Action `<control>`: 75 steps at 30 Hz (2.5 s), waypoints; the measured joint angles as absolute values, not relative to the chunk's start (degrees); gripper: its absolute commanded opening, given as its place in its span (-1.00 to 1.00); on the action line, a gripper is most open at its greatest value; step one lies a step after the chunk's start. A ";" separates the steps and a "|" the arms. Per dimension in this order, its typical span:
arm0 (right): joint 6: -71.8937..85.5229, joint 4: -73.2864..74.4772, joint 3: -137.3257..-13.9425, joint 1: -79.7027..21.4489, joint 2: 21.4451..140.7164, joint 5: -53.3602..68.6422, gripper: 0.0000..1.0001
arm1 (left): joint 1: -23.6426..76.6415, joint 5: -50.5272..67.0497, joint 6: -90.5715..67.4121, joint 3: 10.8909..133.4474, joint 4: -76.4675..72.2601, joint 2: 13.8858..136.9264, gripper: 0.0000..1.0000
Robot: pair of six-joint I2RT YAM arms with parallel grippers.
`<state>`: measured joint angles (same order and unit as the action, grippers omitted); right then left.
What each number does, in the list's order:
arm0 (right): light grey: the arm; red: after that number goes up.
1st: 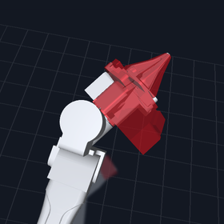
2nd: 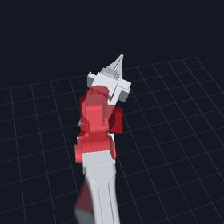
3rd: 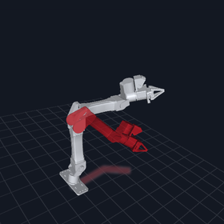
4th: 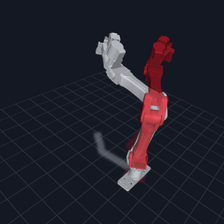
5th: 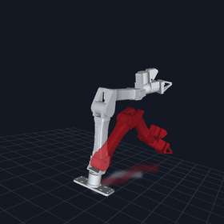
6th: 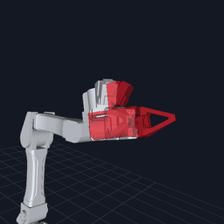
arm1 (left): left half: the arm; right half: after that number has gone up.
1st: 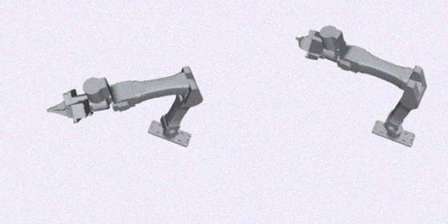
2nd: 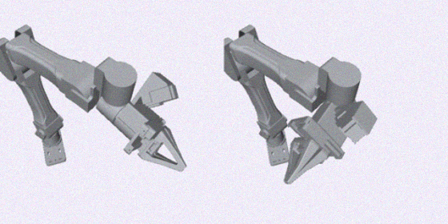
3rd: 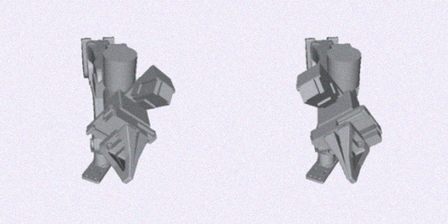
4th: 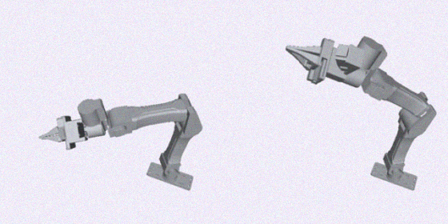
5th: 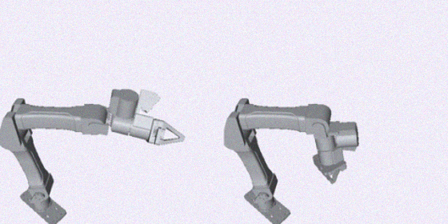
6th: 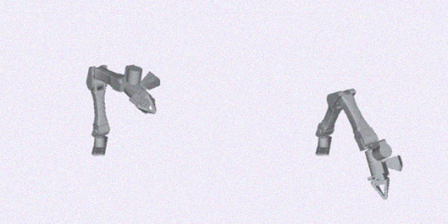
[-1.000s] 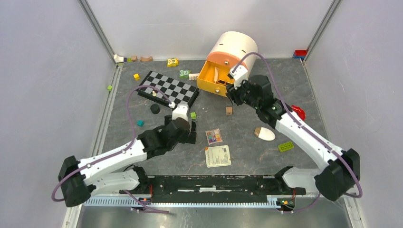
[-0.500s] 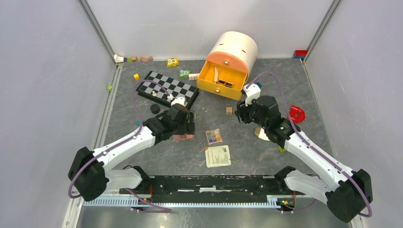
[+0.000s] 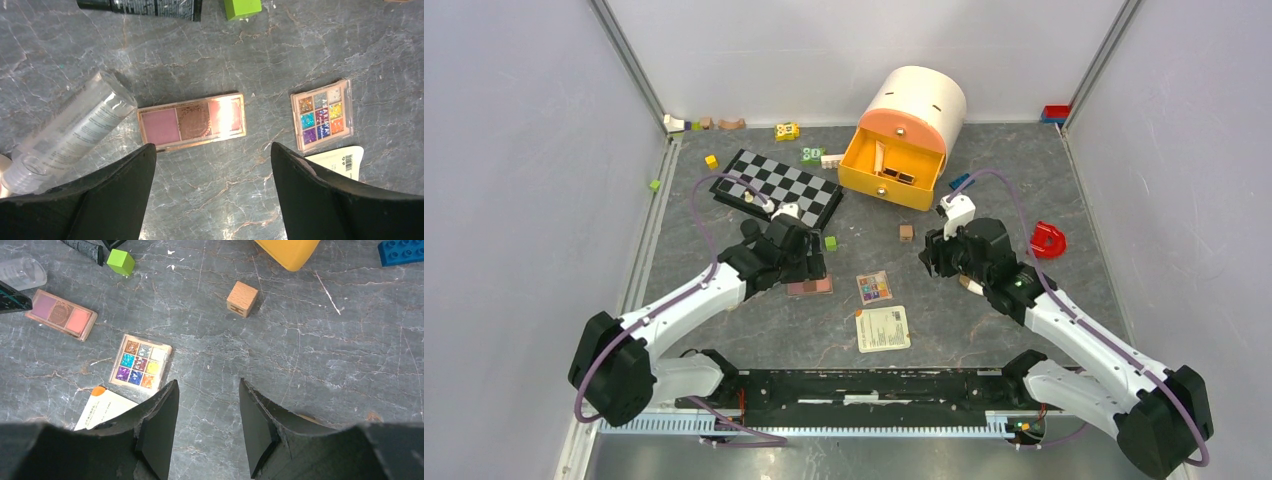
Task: Organize the makeup
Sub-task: Pick up the makeup from the center of the board.
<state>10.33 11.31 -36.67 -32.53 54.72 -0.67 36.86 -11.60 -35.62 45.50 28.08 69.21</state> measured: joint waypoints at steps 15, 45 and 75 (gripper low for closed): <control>10.48 13.21 -36.47 -32.60 53.45 1.32 0.03 | 36.84 -7.09 -36.84 50.33 17.76 87.02 0.35; 10.48 15.51 -34.87 -32.60 52.05 1.52 0.02 | 43.57 -4.16 -39.29 38.37 12.97 81.36 0.39; 10.41 15.55 -34.46 -32.60 52.62 2.74 0.04 | 38.22 -10.96 -33.36 41.69 29.78 71.55 0.86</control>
